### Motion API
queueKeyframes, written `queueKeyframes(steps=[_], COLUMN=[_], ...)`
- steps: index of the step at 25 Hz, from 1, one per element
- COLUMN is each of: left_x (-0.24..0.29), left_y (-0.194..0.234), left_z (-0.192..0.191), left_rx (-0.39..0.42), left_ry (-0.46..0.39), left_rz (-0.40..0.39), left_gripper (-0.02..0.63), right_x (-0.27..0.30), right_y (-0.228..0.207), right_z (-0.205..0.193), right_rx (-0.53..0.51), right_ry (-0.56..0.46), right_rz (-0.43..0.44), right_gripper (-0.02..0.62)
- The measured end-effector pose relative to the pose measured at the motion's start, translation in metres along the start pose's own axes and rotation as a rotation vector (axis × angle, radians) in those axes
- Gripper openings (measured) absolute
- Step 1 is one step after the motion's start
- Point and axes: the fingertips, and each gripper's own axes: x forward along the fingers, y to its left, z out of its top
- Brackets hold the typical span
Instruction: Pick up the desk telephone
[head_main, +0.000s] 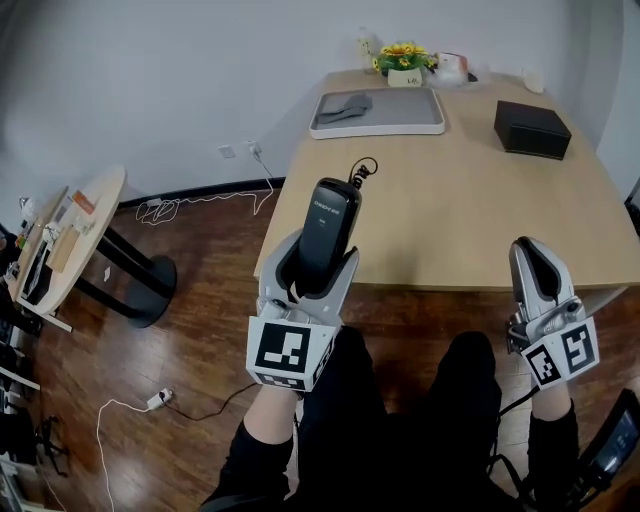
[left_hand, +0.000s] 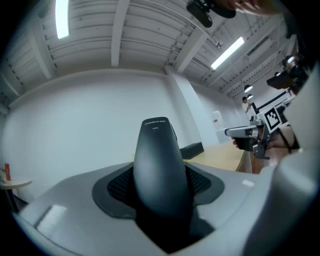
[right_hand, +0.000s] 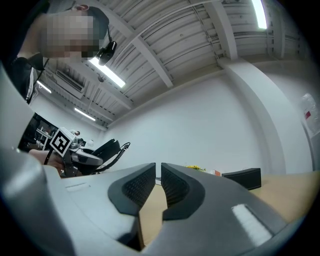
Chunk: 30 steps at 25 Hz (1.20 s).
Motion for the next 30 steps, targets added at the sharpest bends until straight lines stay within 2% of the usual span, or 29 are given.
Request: queueKeyframes(steps=[3,5,19,30], left_x=[-0.007,-0.009,-0.010,-0.010], left_y=[0.002,0.000,-0.001,-0.001], left_z=[0.018,0.025,0.027,0.022], left_rx=[0.026,0.019,0.014,0.009], left_ry=[-0.095,-0.124,-0.127,-0.114], left_rz=[0.047,0.051,0.058,0.050], left_gripper=[0.262,0.262,0.264,0.264], right_x=[-0.001,-0.002,-0.008,-0.007], right_y=[0.005,0.008,0.010,0.012], right_z=[0.003,0.005,0.021,0.025], right_rx=[-0.001,-0.006,-0.046,-0.066], right_ry=[-0.003,-0.005,-0.038,-0.047], right_rz=[-0.001,-0.001,-0.006,-0.013], right_gripper=[0.035,0.035,0.000,0.000])
